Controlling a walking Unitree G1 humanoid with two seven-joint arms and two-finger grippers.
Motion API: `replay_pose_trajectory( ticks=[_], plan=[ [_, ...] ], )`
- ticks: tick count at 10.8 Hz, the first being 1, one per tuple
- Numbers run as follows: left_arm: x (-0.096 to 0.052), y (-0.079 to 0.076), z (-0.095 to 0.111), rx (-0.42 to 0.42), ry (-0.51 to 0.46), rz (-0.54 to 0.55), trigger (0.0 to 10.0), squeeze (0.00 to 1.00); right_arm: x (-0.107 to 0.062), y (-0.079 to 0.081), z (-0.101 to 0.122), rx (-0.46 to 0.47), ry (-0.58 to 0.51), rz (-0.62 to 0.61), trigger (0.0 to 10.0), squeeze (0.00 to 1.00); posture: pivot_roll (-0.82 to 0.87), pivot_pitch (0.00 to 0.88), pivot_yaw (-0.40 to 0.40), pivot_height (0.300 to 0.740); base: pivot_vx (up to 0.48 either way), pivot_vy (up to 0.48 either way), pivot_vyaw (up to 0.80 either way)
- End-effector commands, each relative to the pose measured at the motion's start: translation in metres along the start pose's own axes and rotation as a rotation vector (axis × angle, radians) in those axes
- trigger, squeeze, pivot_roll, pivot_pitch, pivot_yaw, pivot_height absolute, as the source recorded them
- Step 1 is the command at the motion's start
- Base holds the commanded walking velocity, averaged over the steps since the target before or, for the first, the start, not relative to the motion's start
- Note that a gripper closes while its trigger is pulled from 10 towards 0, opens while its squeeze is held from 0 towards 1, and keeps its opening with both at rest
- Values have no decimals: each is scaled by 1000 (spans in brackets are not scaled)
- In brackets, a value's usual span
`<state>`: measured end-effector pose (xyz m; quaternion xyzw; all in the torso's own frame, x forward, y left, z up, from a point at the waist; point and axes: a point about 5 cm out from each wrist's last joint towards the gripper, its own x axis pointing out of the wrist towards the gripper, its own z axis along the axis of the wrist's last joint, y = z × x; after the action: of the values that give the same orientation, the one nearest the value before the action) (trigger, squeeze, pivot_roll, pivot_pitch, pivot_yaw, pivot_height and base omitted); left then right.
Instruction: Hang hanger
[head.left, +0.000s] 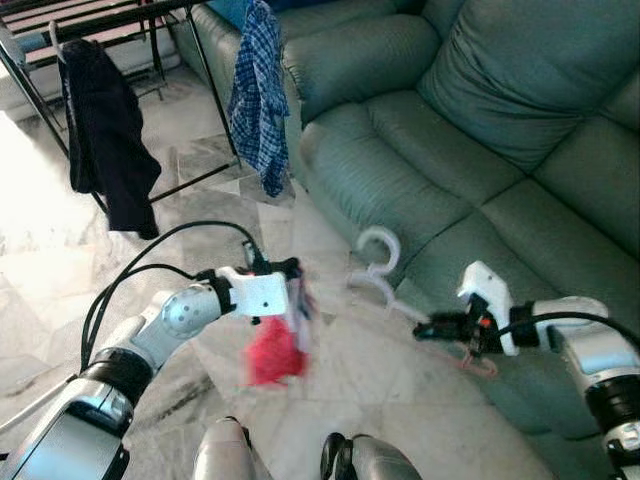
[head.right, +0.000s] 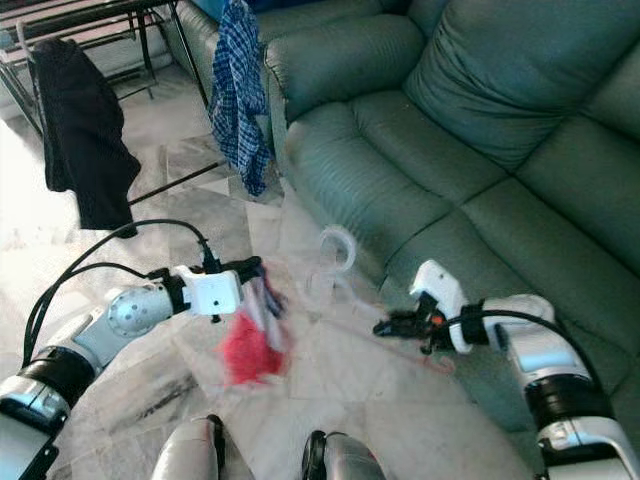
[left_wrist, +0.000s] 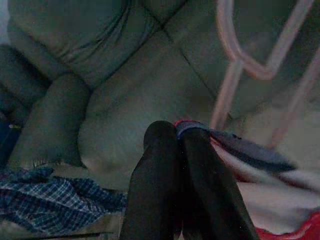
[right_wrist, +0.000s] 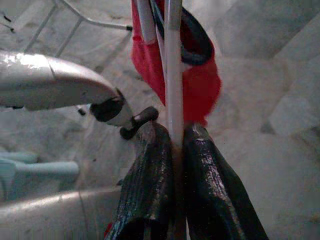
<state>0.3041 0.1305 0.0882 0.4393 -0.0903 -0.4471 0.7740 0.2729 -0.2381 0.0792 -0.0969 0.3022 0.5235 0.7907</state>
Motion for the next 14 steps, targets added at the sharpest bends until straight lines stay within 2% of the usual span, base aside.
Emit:
replay_pose_trajectory(
  ticks=[1, 5, 7, 11, 13, 14],
  plan=[
    [-2, 2, 2, 9, -15, 4, 10000, 0, -1, 0, 2, -22, 16, 29, 10000, 0, 45, 166, -89, 740, 0, 0, 0],
    [-7, 1, 1, 23, -1, -14, 10000, 0, -17, 0, -14, -29, 121, 24, 10000, 0, 40, 174, -90, 740, 0, 0, 0],
    [-8, -1, 1, 23, -1, -25, 10000, 0, -24, -3, -25, -57, 220, -5, 10000, 0, 40, 174, -88, 740, 0, 0, 0],
    [-10, -8, 4, 18, -15, -45, 10000, 0, -19, -5, -28, -85, 256, 3, 10000, 0, 44, 186, -85, 740, 0, 0, 0],
    [-9, -11, 8, 10, -29, -50, 10000, 0, -17, -8, -27, -98, 242, -39, 10000, 0, 42, 188, -85, 740, 0, 0, 0],
    [-6, -12, 15, 5, -66, -50, 10000, 0, -11, -10, -25, -110, 218, -62, 10000, 0, 40, 187, -86, 740, 0, 0, 0]
  ],
)
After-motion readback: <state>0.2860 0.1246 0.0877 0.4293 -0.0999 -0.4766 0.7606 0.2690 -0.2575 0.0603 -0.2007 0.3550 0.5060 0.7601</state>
